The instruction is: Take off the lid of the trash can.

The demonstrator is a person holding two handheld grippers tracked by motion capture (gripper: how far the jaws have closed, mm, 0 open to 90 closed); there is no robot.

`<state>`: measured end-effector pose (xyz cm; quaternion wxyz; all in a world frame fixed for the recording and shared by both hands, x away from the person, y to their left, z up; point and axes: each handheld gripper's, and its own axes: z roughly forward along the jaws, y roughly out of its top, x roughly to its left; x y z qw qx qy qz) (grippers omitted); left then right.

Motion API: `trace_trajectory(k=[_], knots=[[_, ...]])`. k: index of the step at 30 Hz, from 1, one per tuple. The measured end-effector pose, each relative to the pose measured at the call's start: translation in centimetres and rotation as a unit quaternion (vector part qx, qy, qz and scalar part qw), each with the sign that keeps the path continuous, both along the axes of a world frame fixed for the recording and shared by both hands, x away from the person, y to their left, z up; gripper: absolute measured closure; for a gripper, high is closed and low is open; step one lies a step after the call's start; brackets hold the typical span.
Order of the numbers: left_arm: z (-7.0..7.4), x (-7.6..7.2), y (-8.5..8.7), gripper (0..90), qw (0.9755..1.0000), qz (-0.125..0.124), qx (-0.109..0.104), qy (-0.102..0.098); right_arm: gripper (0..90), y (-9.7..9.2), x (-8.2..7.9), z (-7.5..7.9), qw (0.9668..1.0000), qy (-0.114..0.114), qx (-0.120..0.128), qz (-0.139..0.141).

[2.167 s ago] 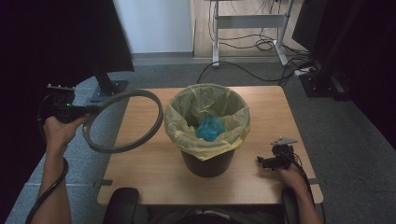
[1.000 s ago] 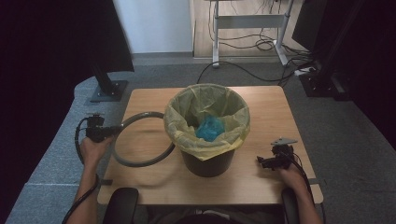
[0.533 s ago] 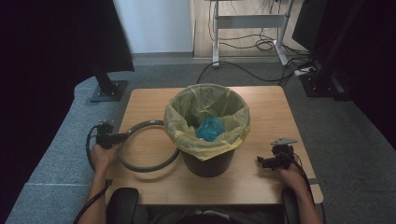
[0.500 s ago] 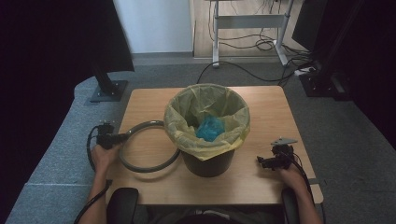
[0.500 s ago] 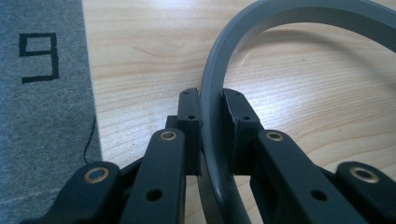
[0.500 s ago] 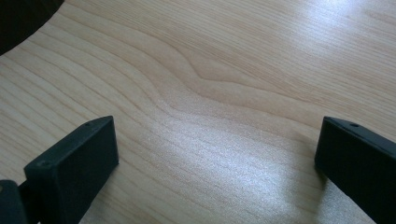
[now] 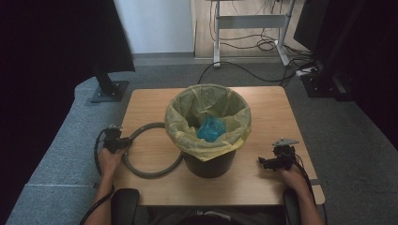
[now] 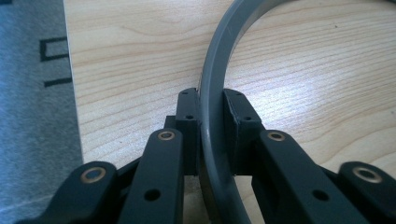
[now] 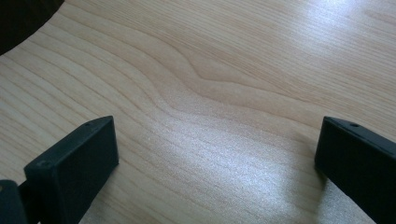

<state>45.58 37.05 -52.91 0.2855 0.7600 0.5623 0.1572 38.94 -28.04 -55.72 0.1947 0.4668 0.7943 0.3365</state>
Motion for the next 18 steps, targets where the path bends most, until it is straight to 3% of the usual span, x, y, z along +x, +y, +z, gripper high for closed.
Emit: trace_trajectory(k=[3,9,12,14,16,18], knots=[[-0.1,-0.04,-0.06,71.3,0.9999,-0.006,0.004,-0.008,0.0,0.0,0.0,0.0,1.0,0.0,0.0,0.0],[-0.52,0.13,-0.39,37.4,0.9995,-0.024,0.007,-0.017,0.0,0.0,0.0,0.0,1.0,0.0,0.0,0.0],[-0.66,0.34,-0.52,23.1,0.9996,-0.027,-0.002,-0.012,0.0,0.0,0.0,0.0,1.0,0.0,0.0,0.0],[-0.73,0.52,-0.68,11.4,0.9998,-0.017,0.013,-0.003,0.0,0.0,0.0,0.0,1.0,0.0,0.0,0.0],[-0.72,0.62,-0.83,10.3,0.9996,-0.005,0.027,0.0,0.0,0.0,0.0,0.0,1.0,0.0,0.0,0.0],[-0.59,0.7,-0.79,9.6,0.9997,-0.002,0.024,0.007,0.0,0.0,0.0,0.0,1.0,0.0,0.0,0.0]])
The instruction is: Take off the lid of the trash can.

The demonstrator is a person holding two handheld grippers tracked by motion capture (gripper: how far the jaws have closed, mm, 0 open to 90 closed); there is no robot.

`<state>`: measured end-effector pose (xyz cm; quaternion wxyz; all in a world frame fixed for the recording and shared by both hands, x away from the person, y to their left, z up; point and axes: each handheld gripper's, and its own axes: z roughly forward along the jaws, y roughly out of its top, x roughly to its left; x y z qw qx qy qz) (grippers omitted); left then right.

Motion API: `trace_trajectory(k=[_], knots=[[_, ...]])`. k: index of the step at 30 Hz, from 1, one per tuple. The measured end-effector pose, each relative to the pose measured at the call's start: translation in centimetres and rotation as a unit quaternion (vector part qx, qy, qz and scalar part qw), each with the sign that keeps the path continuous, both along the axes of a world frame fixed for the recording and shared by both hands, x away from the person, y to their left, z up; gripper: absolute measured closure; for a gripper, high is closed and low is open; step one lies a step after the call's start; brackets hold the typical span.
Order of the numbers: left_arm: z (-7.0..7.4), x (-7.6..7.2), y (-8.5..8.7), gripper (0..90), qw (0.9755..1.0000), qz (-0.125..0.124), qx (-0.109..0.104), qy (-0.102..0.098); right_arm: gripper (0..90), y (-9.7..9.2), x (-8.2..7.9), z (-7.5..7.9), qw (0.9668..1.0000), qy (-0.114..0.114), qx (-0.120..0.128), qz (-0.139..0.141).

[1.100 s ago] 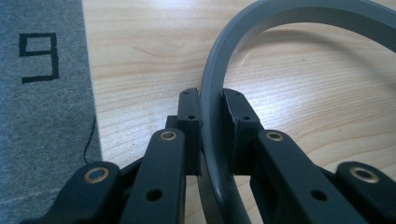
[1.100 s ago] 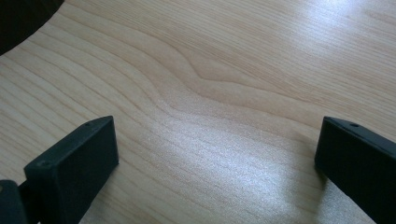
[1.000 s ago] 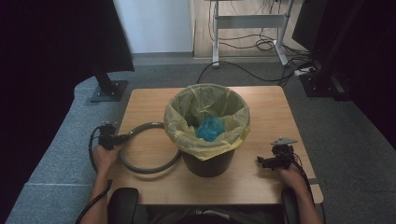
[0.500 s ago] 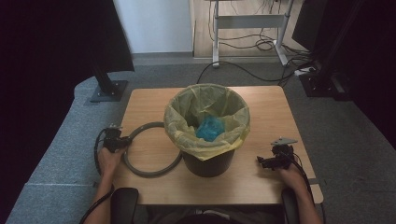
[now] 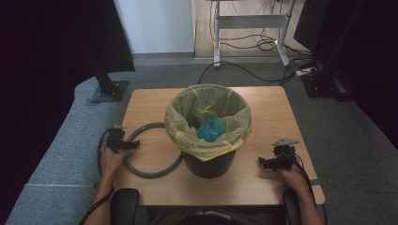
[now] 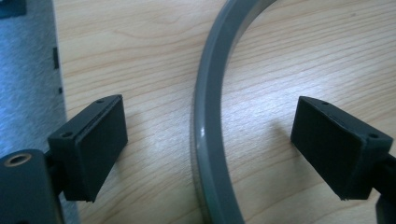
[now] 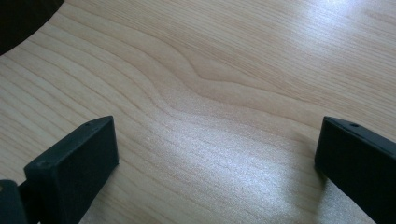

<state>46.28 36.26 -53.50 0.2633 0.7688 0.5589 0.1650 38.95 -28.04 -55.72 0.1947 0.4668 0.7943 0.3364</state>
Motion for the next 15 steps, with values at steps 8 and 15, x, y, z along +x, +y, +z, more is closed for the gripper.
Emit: trace_trajectory(k=[8,15], knots=[[0.8,-0.2,0.4,7.2,0.9999,-0.007,-0.007,-0.002,0.0,0.0,0.0,0.0,1.0,0.0,0.0,0.0],[1.8,-0.3,0.4,9.6,0.9998,-0.015,-0.014,-0.001,0.0,0.0,0.0,0.0,1.0,0.0,0.0,0.0]])
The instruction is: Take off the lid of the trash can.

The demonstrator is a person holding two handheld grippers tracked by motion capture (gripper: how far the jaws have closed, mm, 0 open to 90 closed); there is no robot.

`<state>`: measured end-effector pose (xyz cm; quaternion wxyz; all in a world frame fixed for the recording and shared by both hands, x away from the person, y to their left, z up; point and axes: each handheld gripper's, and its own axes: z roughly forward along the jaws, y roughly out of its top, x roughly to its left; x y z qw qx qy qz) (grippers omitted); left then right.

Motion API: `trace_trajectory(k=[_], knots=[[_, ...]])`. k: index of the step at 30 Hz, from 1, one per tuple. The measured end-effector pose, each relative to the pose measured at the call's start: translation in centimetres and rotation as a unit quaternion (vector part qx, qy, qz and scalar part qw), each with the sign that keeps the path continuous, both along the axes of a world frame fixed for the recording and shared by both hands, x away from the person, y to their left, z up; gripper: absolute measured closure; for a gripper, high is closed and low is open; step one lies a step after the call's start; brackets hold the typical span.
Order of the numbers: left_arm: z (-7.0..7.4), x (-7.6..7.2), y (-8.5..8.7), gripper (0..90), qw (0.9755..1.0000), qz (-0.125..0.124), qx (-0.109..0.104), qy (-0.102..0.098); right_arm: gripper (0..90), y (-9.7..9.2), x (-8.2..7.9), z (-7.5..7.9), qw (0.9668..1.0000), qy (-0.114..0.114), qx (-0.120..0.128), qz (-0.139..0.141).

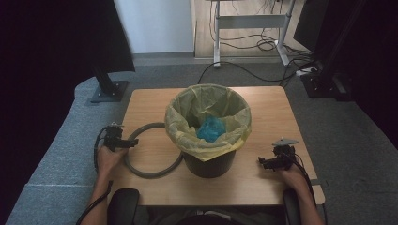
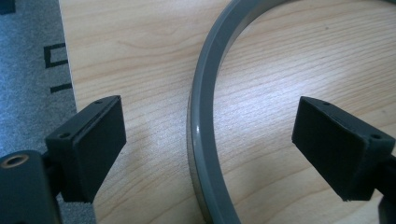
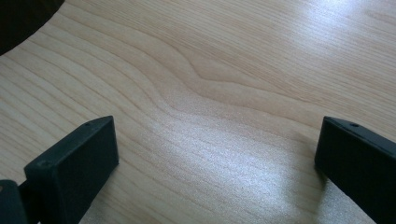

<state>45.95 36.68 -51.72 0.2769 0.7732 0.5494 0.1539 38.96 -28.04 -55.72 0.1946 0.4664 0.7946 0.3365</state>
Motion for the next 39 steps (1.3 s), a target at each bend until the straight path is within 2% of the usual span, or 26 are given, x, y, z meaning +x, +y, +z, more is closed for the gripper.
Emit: trace_trajectory(k=[5,8,14,21,27,39], knots=[[0.9,-0.1,-0.2,9.8,0.9998,-0.017,-0.013,0.003,0.0,0.0,0.0,0.0,1.0,0.0,0.0,0.0],[1.5,-0.2,-0.5,11.3,0.9995,-0.029,-0.014,0.004,0.0,0.0,0.0,0.0,1.0,0.001,-0.001,0.003],[2.8,-0.4,-1.1,10.0,0.9986,-0.045,-0.026,-0.001,0.0,-0.1,0.1,0.3,0.9998,0.016,-0.008,0.013],[4.4,-0.9,-2.0,10.1,0.9962,-0.077,-0.041,0.002,0.6,0.0,0.1,0.7,0.9994,0.025,-0.011,0.021],[5.7,-1.2,-3.0,6.1,0.9933,-0.104,-0.051,-0.002,0.6,0.4,0.0,1.9,0.9993,0.017,0.0,0.032],[9.0,-2.2,-5.6,4.1,0.9833,-0.171,-0.059,-0.021,0.7,1.3,-0.5,5.1,0.9971,0.013,0.004,0.075]])
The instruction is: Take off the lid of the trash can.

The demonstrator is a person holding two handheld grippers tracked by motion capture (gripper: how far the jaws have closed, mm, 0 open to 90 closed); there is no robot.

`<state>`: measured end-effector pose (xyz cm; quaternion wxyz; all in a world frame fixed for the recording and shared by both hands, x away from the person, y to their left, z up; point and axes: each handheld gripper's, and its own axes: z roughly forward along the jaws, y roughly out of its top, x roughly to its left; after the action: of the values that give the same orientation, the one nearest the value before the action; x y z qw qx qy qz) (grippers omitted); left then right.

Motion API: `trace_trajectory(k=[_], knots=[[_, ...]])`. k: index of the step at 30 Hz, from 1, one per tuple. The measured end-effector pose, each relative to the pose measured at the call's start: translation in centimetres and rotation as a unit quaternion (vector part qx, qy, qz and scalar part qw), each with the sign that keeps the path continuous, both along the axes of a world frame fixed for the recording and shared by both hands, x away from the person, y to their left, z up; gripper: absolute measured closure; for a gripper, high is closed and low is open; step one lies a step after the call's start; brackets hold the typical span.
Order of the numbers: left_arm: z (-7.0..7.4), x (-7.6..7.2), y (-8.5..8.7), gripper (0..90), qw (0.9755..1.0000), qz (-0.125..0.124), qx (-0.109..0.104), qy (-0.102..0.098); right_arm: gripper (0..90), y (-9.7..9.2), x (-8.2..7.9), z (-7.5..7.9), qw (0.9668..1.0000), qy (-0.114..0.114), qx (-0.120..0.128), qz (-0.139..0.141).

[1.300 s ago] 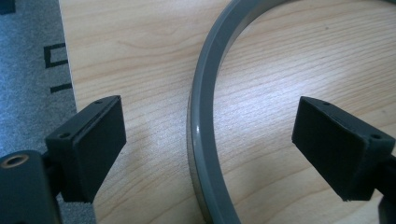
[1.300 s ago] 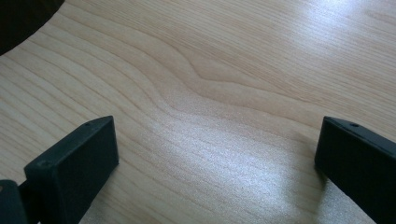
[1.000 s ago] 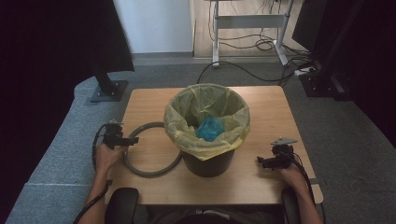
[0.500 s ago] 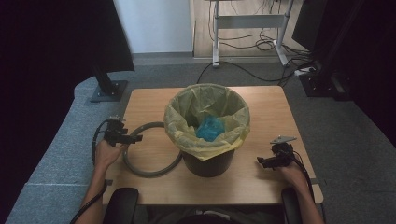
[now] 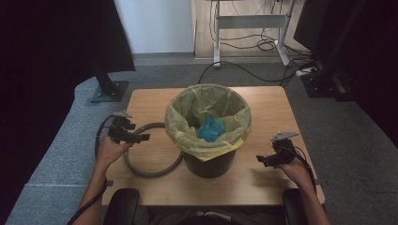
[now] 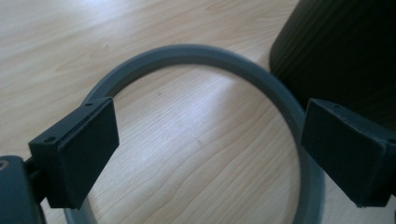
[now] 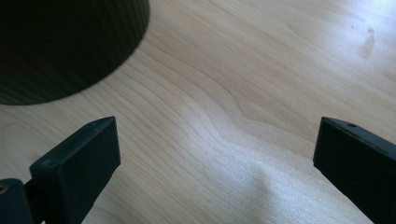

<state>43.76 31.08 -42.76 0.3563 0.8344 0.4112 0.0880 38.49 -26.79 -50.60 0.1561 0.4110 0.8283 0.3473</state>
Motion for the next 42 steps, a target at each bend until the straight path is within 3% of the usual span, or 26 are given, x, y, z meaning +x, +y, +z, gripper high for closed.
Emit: trace_trajectory(k=[19,38,42], knots=[[5.4,-1.8,-2.8,5.0,0.9965,-0.074,-0.005,-0.037,0.7,1.3,-0.4,5.6,0.9979,-0.011,0.02,0.06],[10.3,-2.8,-4.1,4.9,0.9917,-0.113,-0.013,-0.06,0.9,1.9,-0.6,11.4,0.9934,-0.014,0.036,0.108],[11.4,-3.1,-4.7,3.7,0.9898,-0.124,-0.015,-0.068,0.8,2.1,-0.6,12.6,0.9922,-0.016,0.038,0.117]])
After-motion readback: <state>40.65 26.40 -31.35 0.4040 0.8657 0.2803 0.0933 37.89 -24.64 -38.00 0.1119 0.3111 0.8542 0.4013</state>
